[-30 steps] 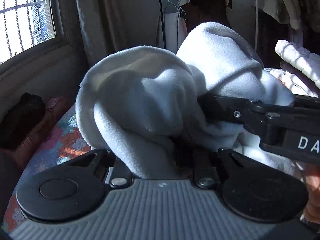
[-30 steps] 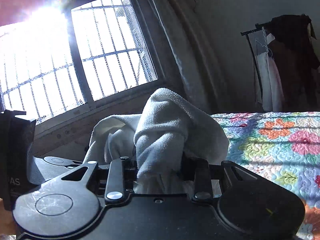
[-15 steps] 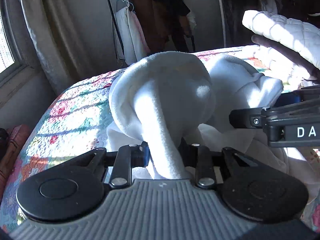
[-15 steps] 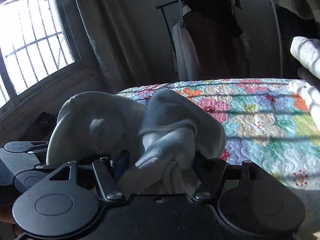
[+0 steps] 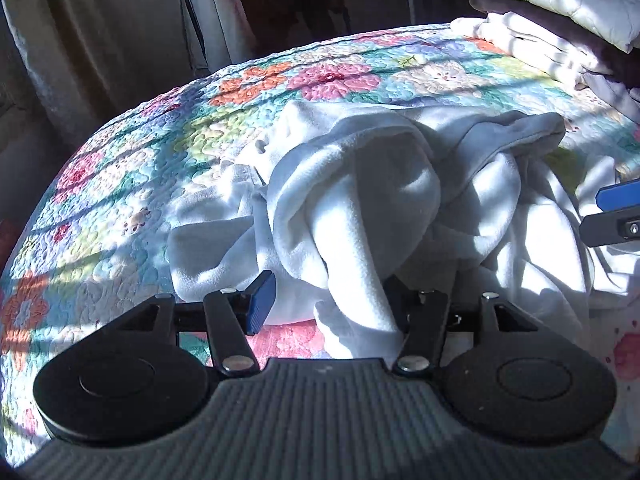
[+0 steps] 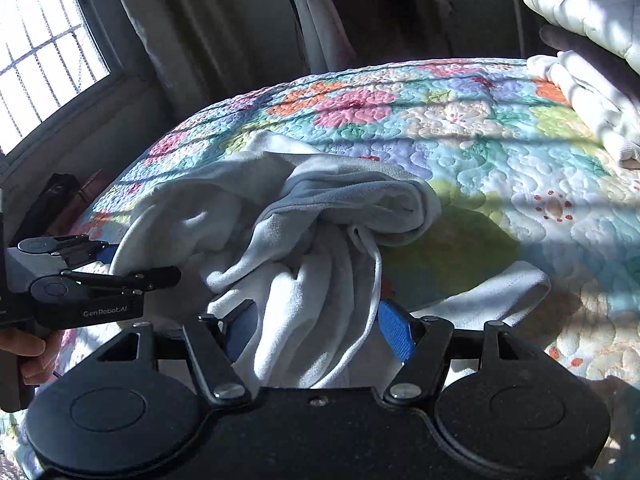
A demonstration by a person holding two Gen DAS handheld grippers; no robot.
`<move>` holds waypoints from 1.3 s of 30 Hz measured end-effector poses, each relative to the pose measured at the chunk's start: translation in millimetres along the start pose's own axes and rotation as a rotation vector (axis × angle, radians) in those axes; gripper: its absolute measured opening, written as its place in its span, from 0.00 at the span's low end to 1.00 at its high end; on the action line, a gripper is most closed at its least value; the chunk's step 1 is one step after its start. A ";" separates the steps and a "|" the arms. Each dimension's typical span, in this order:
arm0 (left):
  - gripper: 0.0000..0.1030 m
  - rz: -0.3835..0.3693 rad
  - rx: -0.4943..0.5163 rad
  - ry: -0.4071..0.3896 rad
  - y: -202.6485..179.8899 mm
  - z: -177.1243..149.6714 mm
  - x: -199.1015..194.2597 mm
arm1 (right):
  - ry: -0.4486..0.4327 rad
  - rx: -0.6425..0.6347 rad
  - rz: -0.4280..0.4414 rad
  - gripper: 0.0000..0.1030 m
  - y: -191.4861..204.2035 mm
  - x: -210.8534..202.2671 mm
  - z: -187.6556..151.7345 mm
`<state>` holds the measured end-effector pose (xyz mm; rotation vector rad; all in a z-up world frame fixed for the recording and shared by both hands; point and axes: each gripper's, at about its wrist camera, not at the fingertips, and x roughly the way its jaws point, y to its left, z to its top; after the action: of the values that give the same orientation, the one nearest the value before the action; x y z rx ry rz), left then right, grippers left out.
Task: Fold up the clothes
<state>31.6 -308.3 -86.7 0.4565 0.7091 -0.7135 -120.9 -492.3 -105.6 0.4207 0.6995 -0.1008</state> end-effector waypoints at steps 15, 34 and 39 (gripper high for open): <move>0.34 0.040 -0.024 -0.031 -5.4 -2.4 8.2 | -0.062 -0.163 0.041 0.73 46.9 5.0 -2.8; 0.15 0.301 -0.070 -0.035 77.1 -1.5 -66.5 | 0.005 -0.143 0.023 0.74 57.7 15.1 -2.4; 0.15 0.356 -0.138 -0.028 95.4 -39.3 -106.0 | -0.045 -0.154 -0.015 0.74 69.8 13.1 -5.7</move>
<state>26.2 -174.7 -23.6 0.4311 0.6254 -0.3329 -98.3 -425.7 -94.1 0.2647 0.6608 -0.0702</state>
